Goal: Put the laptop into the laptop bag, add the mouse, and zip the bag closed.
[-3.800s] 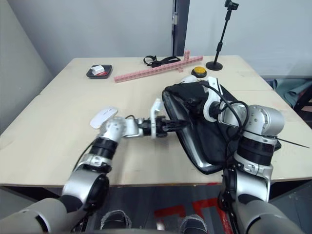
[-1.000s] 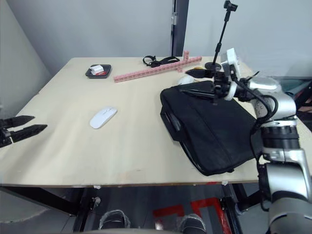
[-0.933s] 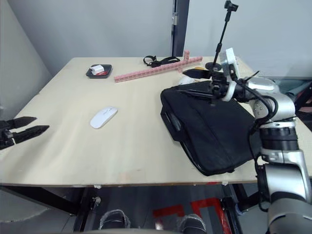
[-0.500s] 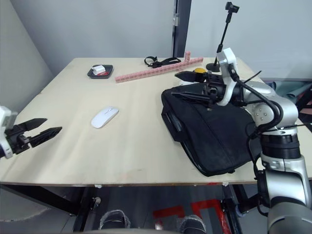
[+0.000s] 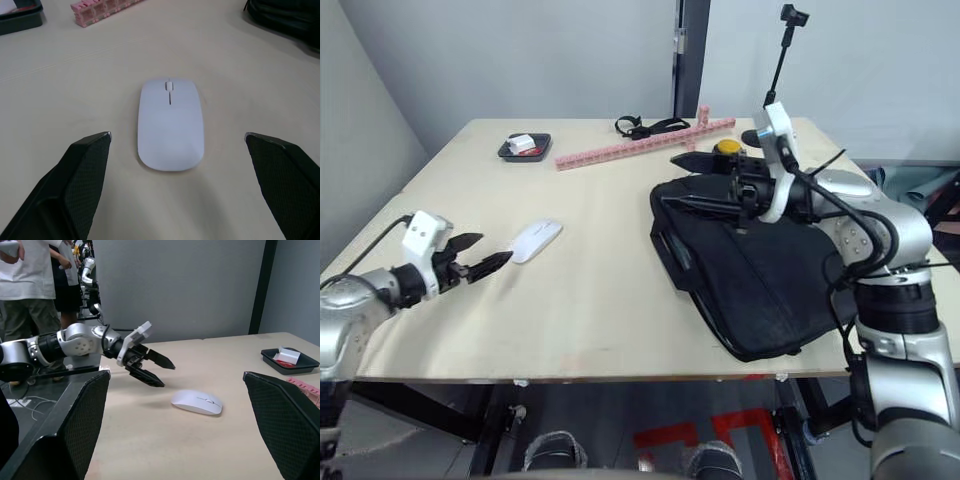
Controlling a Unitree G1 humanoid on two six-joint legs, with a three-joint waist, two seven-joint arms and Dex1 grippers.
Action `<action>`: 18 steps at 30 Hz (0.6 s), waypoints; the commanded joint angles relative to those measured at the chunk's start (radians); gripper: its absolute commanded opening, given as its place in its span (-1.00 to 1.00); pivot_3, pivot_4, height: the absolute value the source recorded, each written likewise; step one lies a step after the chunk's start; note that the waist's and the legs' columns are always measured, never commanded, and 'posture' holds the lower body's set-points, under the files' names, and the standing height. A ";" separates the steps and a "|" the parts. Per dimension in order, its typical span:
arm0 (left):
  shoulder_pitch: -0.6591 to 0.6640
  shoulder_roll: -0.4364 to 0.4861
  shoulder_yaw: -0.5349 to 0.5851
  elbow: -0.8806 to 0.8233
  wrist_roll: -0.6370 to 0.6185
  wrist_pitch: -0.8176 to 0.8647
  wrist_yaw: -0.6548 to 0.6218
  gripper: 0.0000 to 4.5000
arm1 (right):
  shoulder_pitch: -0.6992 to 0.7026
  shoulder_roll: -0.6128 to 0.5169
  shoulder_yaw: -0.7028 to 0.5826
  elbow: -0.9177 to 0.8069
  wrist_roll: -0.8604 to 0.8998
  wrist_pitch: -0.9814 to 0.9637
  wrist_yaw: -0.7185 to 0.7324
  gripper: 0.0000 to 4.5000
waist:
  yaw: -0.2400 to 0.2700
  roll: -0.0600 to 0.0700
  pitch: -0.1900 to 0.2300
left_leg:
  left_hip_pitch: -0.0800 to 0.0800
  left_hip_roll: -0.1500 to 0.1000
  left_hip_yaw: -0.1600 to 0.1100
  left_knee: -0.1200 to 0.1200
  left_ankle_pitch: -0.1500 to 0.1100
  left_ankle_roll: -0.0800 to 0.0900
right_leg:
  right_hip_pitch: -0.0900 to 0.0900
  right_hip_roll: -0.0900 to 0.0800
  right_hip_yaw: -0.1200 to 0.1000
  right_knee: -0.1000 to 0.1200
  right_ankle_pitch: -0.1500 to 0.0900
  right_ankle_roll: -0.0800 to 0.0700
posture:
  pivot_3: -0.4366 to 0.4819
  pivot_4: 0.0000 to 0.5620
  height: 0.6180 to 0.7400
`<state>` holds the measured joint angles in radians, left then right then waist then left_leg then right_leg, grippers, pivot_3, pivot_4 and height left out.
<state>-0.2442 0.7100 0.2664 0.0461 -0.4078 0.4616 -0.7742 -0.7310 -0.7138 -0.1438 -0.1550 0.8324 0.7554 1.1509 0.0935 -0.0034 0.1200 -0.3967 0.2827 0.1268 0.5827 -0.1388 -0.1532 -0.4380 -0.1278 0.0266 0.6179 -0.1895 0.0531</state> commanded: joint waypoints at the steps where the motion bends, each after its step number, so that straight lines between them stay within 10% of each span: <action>1: -0.057 -0.011 -0.032 0.054 0.030 -0.053 -0.010 1.00 | -0.002 -0.020 -0.028 -0.028 0.023 0.001 0.002 0.98 | 0.000 0.000 0.000 | 0.000 0.000 0.000 0.000 0.000 0.000 | 0.000 0.000 0.000 0.000 0.000 0.000 | -0.05 -0.47 1.00; 18: -0.259 -0.098 -0.144 0.441 0.138 -0.245 -0.067 1.00 | 0.065 -0.067 -0.040 -0.074 0.035 0.000 0.013 0.98 | 0.006 0.000 -0.001 | 0.000 0.000 0.000 0.000 0.000 0.000 | 0.001 0.000 0.000 0.000 0.000 0.001 | -0.05 -0.47 1.00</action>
<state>-0.4741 0.6096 0.1243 0.4689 -0.2783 0.2498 -0.8288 -0.6561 -0.7675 -0.1507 -0.2008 0.8478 0.7666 1.1660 0.1000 -0.0037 0.1192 -0.3971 0.2826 0.1268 0.5828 -0.1387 -0.1534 -0.4375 -0.1279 0.0267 0.6176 -0.1891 0.0538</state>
